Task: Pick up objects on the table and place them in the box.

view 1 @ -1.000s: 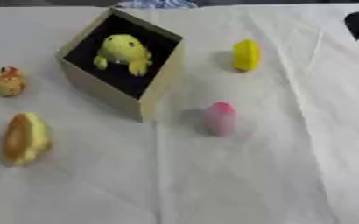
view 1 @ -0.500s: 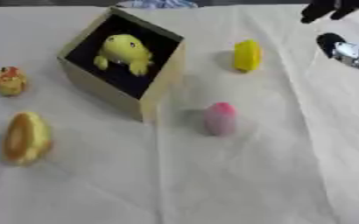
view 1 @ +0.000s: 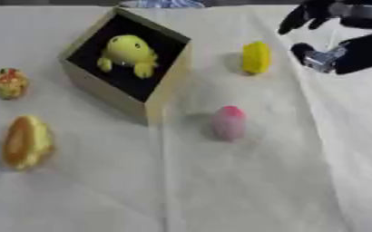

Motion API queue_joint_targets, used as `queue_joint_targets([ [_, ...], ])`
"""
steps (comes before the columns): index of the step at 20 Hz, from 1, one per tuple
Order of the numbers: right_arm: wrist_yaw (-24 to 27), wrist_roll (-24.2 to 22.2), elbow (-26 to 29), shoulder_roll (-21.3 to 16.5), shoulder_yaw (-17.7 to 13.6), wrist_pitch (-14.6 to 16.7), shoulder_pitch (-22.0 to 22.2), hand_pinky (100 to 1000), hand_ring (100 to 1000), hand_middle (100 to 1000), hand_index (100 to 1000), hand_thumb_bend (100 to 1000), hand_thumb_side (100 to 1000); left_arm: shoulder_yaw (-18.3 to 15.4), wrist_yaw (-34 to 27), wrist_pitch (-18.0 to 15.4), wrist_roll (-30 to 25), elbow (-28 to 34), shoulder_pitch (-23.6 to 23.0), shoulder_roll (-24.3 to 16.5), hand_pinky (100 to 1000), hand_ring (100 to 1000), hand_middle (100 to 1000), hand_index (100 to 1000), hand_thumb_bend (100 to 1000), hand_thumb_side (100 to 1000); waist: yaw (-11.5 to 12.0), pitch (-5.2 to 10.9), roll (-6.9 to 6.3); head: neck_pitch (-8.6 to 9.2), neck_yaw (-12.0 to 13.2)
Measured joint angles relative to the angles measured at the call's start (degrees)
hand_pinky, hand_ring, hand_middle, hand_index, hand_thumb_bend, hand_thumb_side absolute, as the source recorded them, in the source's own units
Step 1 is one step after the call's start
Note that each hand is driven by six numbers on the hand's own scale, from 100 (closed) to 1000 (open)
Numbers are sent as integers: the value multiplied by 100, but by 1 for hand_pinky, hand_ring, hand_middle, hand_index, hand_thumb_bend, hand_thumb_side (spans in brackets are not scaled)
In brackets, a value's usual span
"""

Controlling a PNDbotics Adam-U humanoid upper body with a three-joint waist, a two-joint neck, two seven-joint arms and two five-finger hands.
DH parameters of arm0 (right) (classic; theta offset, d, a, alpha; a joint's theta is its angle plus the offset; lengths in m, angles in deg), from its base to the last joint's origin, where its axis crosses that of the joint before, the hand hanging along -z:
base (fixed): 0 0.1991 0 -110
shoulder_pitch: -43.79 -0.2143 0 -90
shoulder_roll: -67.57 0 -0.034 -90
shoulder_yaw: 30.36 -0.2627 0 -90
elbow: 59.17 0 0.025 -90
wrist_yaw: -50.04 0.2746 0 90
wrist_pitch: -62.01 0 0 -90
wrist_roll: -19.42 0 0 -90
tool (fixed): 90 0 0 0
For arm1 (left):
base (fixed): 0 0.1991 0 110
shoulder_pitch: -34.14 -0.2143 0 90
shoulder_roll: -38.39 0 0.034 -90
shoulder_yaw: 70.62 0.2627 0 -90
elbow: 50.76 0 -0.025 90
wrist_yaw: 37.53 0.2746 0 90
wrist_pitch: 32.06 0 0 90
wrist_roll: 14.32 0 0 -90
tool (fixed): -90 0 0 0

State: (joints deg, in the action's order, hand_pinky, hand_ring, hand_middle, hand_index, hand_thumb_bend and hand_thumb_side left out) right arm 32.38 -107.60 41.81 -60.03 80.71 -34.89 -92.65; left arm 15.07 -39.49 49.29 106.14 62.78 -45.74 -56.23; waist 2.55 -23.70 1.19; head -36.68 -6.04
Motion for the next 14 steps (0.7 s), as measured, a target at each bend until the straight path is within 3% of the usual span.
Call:
queue_joint_targets([
  [9,-791,169,-645,327,321,440,-21,872,918,852,887,100,451,24,-12,6,-20,0,26,46,891,840,835,906,293,701,29,-69,1,0,36],
  [14,-973,312,-683,407,479,509,46,870,912,838,891,100,422,28,-43,1,-37,0,53,47,892,840,836,906,288,706,39,-101,-5,0,43],
])
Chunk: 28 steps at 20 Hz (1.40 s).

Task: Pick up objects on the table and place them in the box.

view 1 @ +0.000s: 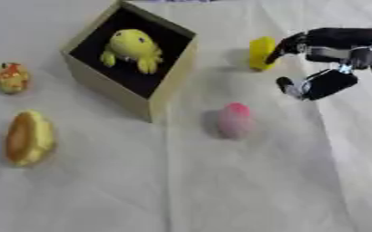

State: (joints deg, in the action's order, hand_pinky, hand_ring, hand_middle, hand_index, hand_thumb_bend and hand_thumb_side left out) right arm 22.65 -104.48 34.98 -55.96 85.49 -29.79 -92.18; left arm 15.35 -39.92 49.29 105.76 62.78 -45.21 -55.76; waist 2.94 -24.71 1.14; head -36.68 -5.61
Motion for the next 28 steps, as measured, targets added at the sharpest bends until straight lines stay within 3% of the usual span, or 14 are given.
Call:
queue_joint_targets([
  [5,-95,124,12,76,160,-28,9,882,925,847,904,100,363,30,-11,0,-21,0,4,1,893,840,836,907,285,707,5,-23,-11,0,-1],
  [7,-95,86,55,88,223,-40,15,886,931,845,896,100,250,31,-12,5,-29,0,6,1,893,841,836,907,285,707,6,-31,-11,0,-2],
  [9,-61,9,138,88,252,-71,33,889,935,843,899,161,100,32,-13,6,-31,0,7,2,894,841,836,907,284,708,7,-32,-11,1,-3],
  [11,14,-66,253,88,262,-130,81,890,936,843,894,187,100,32,-14,6,-33,0,7,2,894,841,836,907,283,708,10,-33,-4,2,-3],
  [20,363,-197,854,46,256,-420,273,888,932,840,897,121,186,32,-28,3,-54,0,8,3,895,841,836,907,281,710,23,-34,8,48,16],
  [28,470,-151,933,55,319,-593,263,890,934,845,909,100,242,34,-41,0,-67,0,12,4,897,841,837,907,279,712,24,-53,10,52,25],
])
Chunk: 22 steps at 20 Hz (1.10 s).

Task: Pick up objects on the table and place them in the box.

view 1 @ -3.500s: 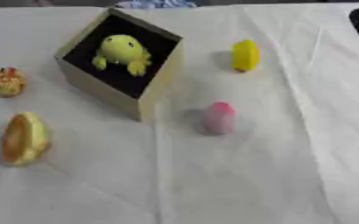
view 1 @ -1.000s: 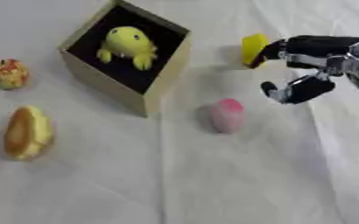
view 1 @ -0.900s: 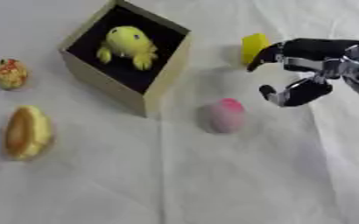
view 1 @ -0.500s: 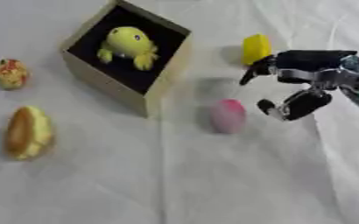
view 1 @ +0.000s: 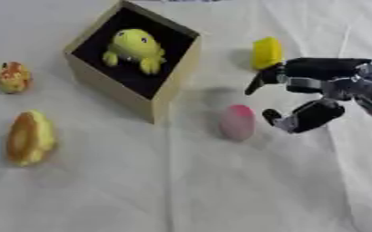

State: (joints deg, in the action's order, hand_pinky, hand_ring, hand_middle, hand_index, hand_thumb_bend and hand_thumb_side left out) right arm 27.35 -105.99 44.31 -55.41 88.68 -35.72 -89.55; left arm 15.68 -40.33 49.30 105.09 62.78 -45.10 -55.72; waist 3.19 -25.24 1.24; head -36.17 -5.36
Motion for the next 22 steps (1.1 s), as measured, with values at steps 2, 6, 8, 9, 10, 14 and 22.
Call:
queue_joint_targets([
  [2,-26,1,-23,42,35,-15,-8,890,934,846,912,100,255,0,-9,4,-5,0,2,5,897,841,837,907,277,713,2,-11,0,1,0],
  [6,-135,-2,-198,143,96,-12,-55,892,936,849,918,112,264,2,-19,8,-12,0,7,43,898,842,837,907,276,714,13,-15,0,2,1],
  [8,-222,-7,-347,222,135,7,-100,893,937,850,919,118,272,6,-20,7,-14,0,18,43,898,842,837,907,275,714,30,-18,-2,4,1],
  [9,-269,-10,-430,265,151,26,-123,893,937,850,919,120,277,13,-21,7,-16,0,22,43,898,842,837,907,274,714,37,-20,-3,7,1],
  [10,-314,-14,-516,306,175,50,-148,893,938,850,918,118,282,19,-22,7,-17,0,23,43,898,842,837,907,274,714,39,-24,-4,21,1],
  [14,-446,-52,-810,445,247,176,-218,894,938,846,918,119,302,32,-24,-1,-28,0,33,43,899,842,837,907,274,715,68,-50,-4,46,1],
  [22,-513,-100,-846,502,243,355,-238,895,937,847,916,119,256,33,-29,3,-50,0,37,44,900,842,838,907,268,718,114,-96,13,47,11],
])
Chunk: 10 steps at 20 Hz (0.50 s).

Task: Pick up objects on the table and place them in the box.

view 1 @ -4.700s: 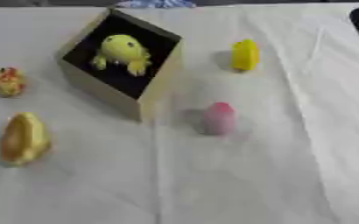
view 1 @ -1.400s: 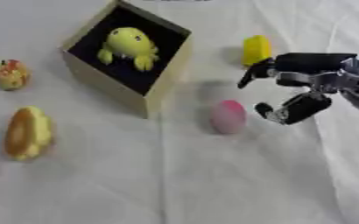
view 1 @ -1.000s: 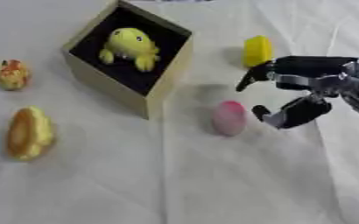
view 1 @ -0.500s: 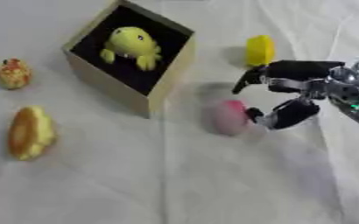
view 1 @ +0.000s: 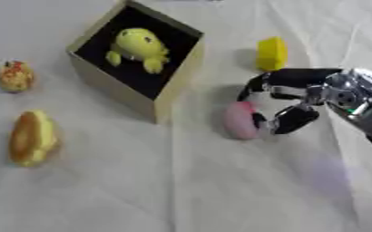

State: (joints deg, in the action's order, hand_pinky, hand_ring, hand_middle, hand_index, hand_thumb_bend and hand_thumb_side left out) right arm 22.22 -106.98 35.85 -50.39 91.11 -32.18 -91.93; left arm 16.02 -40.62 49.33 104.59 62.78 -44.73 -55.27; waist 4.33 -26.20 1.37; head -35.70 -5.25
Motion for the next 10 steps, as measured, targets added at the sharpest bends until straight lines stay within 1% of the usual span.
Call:
queue_joint_targets([
  [4,-2,-2,424,-183,-72,-25,169,895,935,843,913,122,239,0,-1,1,-2,0,0,0,901,842,838,907,266,719,4,-24,5,1,20],
  [7,9,3,750,-335,-156,-102,247,895,934,842,913,107,228,0,-1,5,-6,0,1,0,901,842,838,907,266,719,-9,-24,11,2,35],
  [10,29,10,1139,-503,-290,-196,338,897,936,845,916,111,229,0,-1,5,-6,0,1,0,901,842,838,908,265,718,-34,-23,10,3,61],
])
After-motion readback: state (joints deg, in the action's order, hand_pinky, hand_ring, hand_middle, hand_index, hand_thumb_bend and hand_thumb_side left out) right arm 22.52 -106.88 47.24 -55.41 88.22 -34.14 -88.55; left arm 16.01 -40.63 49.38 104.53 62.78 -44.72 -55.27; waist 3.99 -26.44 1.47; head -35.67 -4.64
